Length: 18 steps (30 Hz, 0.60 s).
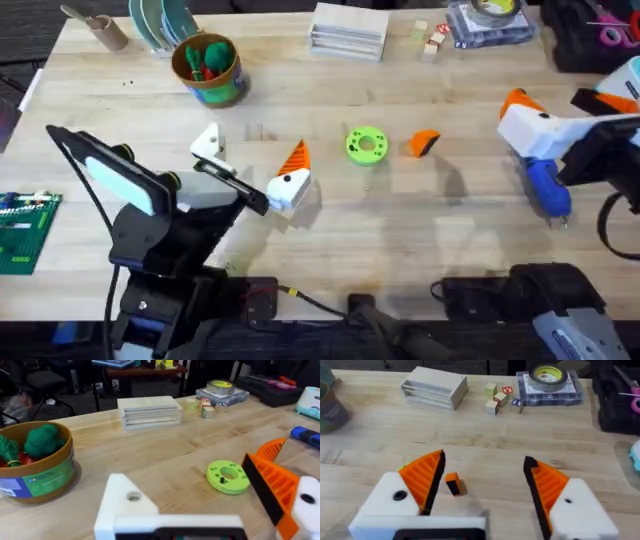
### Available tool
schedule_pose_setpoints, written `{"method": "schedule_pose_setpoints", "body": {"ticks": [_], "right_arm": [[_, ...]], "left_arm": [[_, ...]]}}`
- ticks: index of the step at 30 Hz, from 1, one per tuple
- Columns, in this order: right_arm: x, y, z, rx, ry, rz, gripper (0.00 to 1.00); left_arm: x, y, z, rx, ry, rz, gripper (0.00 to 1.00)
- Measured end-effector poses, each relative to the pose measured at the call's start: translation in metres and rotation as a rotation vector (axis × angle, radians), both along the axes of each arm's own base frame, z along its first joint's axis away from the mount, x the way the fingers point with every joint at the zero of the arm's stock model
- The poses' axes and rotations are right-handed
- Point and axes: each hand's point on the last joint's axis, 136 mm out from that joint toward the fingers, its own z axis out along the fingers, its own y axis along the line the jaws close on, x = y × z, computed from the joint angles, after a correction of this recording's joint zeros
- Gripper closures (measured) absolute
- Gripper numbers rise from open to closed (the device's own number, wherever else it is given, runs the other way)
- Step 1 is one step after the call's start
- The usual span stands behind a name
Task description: Pick up the gripper from the table and insert it into the empty holder that is missing its gripper. Then pick up a screw, insert it into the mounting hole, and use the screwdriver to tighten it. Finally, clean up the table by picking up the vegetable and placing it into the bucket.
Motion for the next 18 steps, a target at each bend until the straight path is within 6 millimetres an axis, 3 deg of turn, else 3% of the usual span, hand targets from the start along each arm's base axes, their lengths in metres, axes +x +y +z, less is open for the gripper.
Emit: {"method": "schedule_pose_setpoints", "body": {"ticks": [8, 18], "right_arm": [[0.000, 0.000, 0.000, 0.000, 0.000, 0.000, 0.010], [-0.001, 0.000, -0.003, 0.083, 0.024, -0.030, 0.010]], "left_arm": [[-0.008, -0.013, 0.001, -0.012, 0.003, -0.089, 0.008], [-0.041, -0.048, 0.001, -0.026, 0.014, -0.367, 0.008]]}}
